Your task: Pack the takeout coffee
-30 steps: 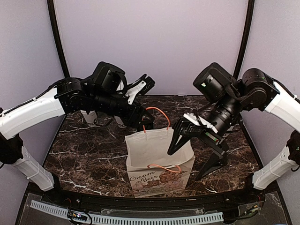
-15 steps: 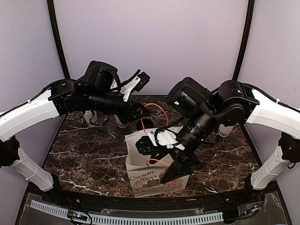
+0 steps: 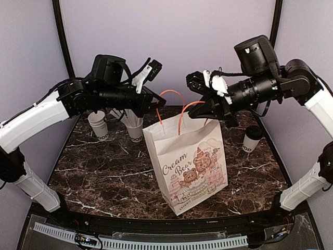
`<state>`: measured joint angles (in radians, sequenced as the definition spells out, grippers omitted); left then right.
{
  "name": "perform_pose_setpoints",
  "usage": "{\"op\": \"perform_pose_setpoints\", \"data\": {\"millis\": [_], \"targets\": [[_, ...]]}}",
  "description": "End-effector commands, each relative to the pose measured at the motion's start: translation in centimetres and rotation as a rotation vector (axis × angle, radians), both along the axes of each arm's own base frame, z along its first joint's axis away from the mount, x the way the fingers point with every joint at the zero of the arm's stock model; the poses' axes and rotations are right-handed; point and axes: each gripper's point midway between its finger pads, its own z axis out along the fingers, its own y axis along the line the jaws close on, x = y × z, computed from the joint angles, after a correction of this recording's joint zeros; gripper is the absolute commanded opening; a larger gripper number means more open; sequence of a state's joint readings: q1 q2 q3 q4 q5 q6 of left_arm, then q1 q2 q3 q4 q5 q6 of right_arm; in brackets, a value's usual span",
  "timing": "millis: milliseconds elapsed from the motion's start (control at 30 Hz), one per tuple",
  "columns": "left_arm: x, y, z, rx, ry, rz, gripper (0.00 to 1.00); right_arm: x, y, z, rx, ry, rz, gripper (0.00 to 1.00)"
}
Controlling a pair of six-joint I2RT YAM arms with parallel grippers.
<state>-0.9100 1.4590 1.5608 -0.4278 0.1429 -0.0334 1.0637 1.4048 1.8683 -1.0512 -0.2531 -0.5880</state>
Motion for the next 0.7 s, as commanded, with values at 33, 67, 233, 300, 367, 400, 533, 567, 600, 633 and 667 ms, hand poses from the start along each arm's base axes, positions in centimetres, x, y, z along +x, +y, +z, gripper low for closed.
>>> {"op": "perform_pose_setpoints", "data": {"millis": [33, 67, 233, 300, 367, 400, 533, 567, 600, 633, 667], "targets": [[1.4, -1.5, 6.8, -0.087, -0.148, -0.041, 0.0, 2.5, 0.6, 4.4, 0.102, -0.128, -0.044, 0.0], [1.7, -1.7, 6.8, -0.077, -0.148, -0.046, 0.0, 2.7, 0.5, 5.0, 0.11, -0.146, -0.048, 0.0], [2.0, -1.9, 10.6, -0.106, -0.211, -0.047, 0.0, 3.3, 0.6, 7.3, 0.148, -0.201, -0.052, 0.0], [2.1, -1.9, 11.5, -0.105, -0.232, -0.045, 0.0, 3.5, 0.8, 7.6, 0.152, -0.206, -0.051, 0.0], [2.3, -2.0, 12.0, -0.103, -0.247, -0.043, 0.0, 3.6, 1.0, 7.7, 0.155, -0.207, -0.051, 0.0], [2.4, -2.0, 12.1, -0.1, -0.256, -0.042, 0.0, 3.6, 1.1, 7.6, 0.152, -0.205, -0.049, 0.0], [2.7, -2.1, 12.0, -0.089, -0.264, -0.04, 0.0, 3.6, 1.3, 6.8, 0.139, -0.189, -0.043, 0.0], [2.7, -2.1, 11.9, -0.085, -0.265, -0.04, 0.0, 3.6, 1.4, 6.5, 0.135, -0.183, -0.04, 0.0], [2.8, -2.2, 11.5, -0.078, -0.26, -0.041, 0.0, 3.5, 1.5, 6.1, 0.126, -0.174, -0.037, 0.0], [2.8, -2.3, 11.2, -0.072, -0.257, -0.043, 0.0, 3.5, 1.6, 5.7, 0.122, -0.167, -0.037, 0.0], [2.9, -2.4, 10.6, -0.063, -0.249, -0.045, 0.0, 3.6, 1.7, 5.1, 0.113, -0.16, -0.038, 0.0]]}}
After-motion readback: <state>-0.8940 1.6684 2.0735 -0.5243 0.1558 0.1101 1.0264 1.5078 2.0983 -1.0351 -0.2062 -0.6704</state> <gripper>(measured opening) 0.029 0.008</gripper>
